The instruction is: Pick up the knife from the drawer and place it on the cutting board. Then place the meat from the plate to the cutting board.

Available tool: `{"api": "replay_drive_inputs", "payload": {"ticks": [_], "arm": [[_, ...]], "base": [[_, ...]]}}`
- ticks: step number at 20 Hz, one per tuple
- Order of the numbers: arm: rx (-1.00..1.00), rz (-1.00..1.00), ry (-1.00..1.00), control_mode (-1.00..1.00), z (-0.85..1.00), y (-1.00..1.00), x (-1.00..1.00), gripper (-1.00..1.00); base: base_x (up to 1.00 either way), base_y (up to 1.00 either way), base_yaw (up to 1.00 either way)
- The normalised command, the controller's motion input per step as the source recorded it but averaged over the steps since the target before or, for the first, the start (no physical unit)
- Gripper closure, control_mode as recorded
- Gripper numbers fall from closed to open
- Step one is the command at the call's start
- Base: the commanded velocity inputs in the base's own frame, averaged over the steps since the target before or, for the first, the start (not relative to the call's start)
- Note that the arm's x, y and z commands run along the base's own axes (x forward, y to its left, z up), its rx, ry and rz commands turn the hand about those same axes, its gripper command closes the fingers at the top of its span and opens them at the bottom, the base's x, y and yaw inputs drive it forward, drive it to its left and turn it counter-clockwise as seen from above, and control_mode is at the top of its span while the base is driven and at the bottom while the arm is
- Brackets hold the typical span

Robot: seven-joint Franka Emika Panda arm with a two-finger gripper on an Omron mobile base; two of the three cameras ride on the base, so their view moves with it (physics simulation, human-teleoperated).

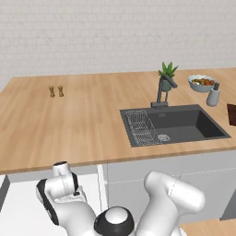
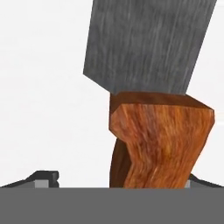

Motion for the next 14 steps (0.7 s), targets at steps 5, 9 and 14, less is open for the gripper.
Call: {"api": "replay_drive_inputs", "payload": {"ticks": [5,9,14], "arm": [[0.00,0.00,0.00,-1.00,0.00,0.00,0.00,1.00],[0.00,0.00,0.00,-1.00,0.00,0.00,0.00,1.00],[0.01,0.00,-0.01,-1.00,0.00,-0.02,-0.23,1.00]], "base": [[0.00,0.00,0.00],[0.00,0.00,0.00],[0.00,0.00,0.00]]}}
